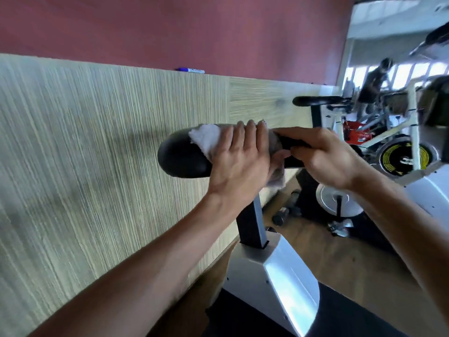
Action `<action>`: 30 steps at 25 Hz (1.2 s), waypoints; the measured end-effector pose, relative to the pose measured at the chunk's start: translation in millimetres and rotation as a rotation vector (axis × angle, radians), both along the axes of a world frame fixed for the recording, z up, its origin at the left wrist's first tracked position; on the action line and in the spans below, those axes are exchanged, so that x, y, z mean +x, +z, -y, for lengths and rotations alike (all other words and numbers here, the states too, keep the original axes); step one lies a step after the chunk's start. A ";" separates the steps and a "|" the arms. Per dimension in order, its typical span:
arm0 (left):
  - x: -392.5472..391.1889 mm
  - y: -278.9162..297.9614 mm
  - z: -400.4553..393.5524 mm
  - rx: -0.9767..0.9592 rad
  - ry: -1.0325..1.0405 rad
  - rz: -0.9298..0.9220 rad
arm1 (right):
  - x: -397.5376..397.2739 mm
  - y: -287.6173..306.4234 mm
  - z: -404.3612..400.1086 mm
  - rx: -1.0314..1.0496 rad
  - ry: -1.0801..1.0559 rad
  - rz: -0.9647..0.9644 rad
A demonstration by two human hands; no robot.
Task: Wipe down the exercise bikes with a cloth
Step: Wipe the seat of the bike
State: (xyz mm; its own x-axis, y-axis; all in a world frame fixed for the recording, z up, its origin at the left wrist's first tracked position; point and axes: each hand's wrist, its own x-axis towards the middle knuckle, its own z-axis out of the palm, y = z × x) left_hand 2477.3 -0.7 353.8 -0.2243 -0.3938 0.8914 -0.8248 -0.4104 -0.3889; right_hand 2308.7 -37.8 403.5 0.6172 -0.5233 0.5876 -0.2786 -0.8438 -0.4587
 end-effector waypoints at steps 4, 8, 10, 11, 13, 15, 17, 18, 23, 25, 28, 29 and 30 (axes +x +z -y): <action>25.9 -5.9 -10.9 -0.075 -0.001 0.249 | -4.2 -5.6 11.0 0.057 0.015 0.125; 10.3 0.4 -4.2 -0.110 -0.009 0.194 | -4.9 -7.2 12.9 0.087 0.035 0.219; -3.9 5.8 9.6 -0.115 -0.112 0.118 | -1.1 -11.9 13.1 0.088 0.030 0.240; -8.4 6.8 14.7 -0.114 -0.163 0.098 | 1.0 -15.5 14.9 0.062 0.010 0.233; -4.2 4.2 11.8 -0.083 -0.181 0.092 | 4.0 -23.4 15.9 0.019 -0.028 0.218; 14.4 -0.8 -5.3 -0.079 -0.058 0.146 | 2.6 -28.4 14.8 0.026 -0.028 0.193; 43.8 -7.7 -34.2 -0.092 0.061 0.193 | -2.6 -28.0 8.4 -0.046 -0.080 0.131; 58.6 -10.8 -47.9 -0.103 0.053 0.183 | -4.8 -27.5 5.7 -0.101 -0.126 0.103; 67.8 -2.2 -61.8 -0.124 -0.138 -0.068 | 31.4 -20.4 -26.0 -0.437 -0.405 -0.231; 70.6 2.7 -59.8 -0.084 -0.215 -0.119 | 54.2 -17.3 -38.1 -0.465 -0.408 -0.258; 103.8 -4.9 -65.6 -0.072 -0.494 -0.183 | 68.6 -13.5 -43.7 -0.430 -0.392 -0.275; 114.8 -6.0 -68.3 -0.081 -0.584 -0.251 | 70.8 -12.7 -42.8 -0.437 -0.386 -0.304; 123.6 -4.8 -69.6 -0.065 -0.660 -0.339 | 73.1 -12.7 -42.7 -0.439 -0.378 -0.328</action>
